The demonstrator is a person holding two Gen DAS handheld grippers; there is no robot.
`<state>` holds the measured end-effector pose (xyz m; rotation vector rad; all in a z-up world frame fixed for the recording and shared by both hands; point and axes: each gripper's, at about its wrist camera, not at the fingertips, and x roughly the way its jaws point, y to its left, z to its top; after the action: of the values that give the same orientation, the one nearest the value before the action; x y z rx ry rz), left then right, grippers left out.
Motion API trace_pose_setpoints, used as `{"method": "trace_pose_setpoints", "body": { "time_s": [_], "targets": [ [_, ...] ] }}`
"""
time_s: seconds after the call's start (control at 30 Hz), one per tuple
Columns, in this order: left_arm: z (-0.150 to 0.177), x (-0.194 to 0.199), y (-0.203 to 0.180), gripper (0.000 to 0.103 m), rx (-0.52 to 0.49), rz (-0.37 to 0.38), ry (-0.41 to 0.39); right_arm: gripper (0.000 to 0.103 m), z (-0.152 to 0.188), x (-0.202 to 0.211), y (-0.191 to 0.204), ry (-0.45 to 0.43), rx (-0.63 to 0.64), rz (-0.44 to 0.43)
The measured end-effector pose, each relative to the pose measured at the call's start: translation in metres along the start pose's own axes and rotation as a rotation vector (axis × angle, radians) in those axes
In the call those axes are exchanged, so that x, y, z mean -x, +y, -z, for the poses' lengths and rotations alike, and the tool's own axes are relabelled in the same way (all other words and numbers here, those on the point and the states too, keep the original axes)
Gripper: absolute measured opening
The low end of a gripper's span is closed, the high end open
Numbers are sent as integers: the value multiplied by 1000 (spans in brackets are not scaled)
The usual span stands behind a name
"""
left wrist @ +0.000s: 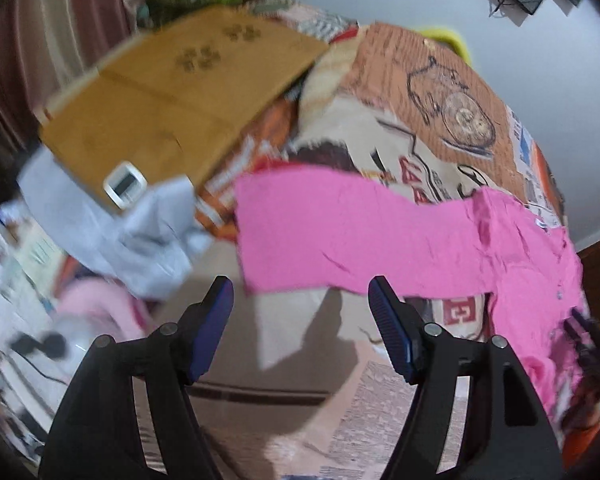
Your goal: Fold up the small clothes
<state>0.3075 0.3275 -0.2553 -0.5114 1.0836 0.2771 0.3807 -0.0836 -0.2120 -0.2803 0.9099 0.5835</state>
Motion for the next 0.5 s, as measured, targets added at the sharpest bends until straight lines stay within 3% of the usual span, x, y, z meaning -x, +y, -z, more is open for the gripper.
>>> {"method": "trace_pose_setpoints", "body": {
  "time_s": [0.13,0.27,0.33,0.4,0.47,0.5],
  "targets": [
    [3,-21,3,69,86,94,55,57,10,-13,2,25,15,11],
    [-4,-33,9,69,160,102,51,61,13,-14,1,16,5,3],
    [-8,-36,10,66,185,79,36,61,15,-14,1,9,-2,-4],
    [-12,-39,12,51,188,18,26,62,17,-14,0,-1,-7,-7],
    [-16,-41,11,47,177,-28,15,64,18,-14,1,-10,-13,-10],
    [-18,-41,9,40,167,-54,4,65,18,-14,1,-13,-15,-11]
  ]
}}
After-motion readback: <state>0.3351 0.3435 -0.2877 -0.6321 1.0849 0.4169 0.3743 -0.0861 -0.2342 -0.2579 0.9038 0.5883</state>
